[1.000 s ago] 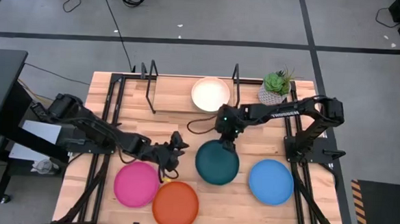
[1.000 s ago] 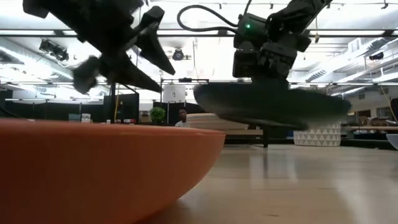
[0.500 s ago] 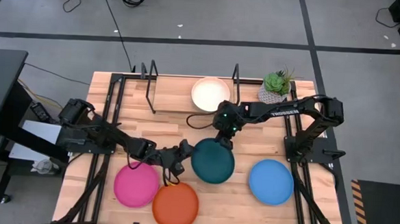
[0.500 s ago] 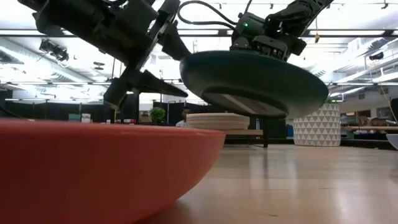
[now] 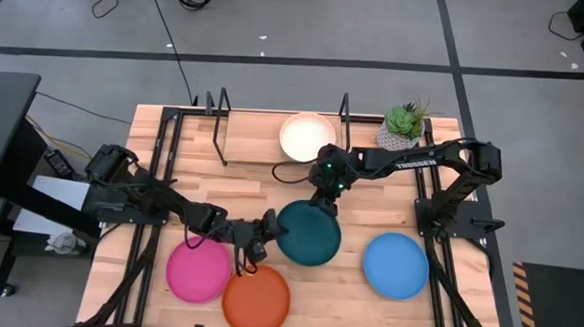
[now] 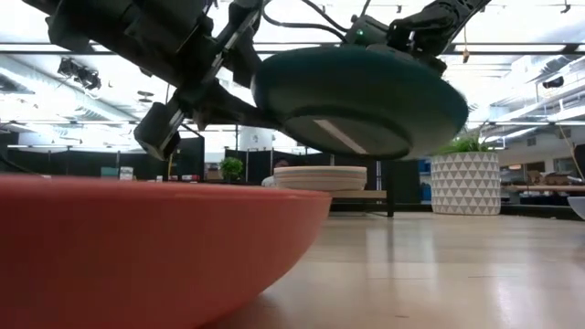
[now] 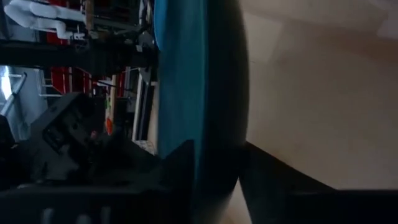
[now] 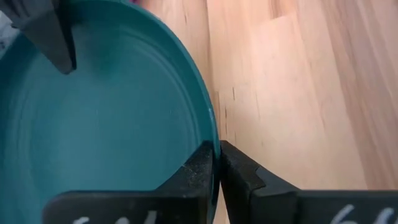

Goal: Place and stack plates onto a shelf
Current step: Put the dark green plate on the shelf

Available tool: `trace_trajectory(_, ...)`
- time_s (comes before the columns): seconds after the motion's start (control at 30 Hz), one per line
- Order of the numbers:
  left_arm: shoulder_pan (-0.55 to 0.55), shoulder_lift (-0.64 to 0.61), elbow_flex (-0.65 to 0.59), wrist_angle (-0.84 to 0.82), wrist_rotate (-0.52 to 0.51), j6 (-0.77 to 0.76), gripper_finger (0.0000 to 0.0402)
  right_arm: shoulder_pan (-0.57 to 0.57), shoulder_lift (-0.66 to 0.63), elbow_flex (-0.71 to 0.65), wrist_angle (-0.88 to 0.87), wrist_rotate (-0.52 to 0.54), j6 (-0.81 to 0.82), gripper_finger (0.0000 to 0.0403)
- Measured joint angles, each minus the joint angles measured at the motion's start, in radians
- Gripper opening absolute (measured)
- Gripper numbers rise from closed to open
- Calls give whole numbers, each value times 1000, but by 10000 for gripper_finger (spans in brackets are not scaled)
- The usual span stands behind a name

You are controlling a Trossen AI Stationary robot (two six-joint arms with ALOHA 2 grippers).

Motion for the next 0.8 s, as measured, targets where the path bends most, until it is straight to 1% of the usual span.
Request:
trace_trajectory(0.13,-7,-1,0,-8,1,-26,75,-6,-12,0,-5,-3,0,51)
trace_trajectory(0.27,-36,-3,0,-16,-2,-32,46,-6,-85,0,-10,18,0,72)
trace_trajectory(0.37,-58,-3,0,-30,-4,-69,41,-6,-160,0,-13,74,-6,89)
trace_trajectory(0.4,-64,-3,0,-32,-20,-83,41,-6,-191,0,-13,95,-8,95)
trace_trajectory(0.57,-69,-43,0,-73,-207,-138,44,-1,-367,0,-23,232,-11,113)
trace_trajectory(0.6,-61,-61,0,-91,-228,-167,43,5,-403,0,-30,257,-11,113)
trace_trajectory(0.67,-32,-104,0,-140,-235,-239,43,24,-472,0,-50,315,-16,113)
trace_trajectory(0.8,65,-156,0,-228,-247,-391,43,85,-566,0,-95,402,-34,113)
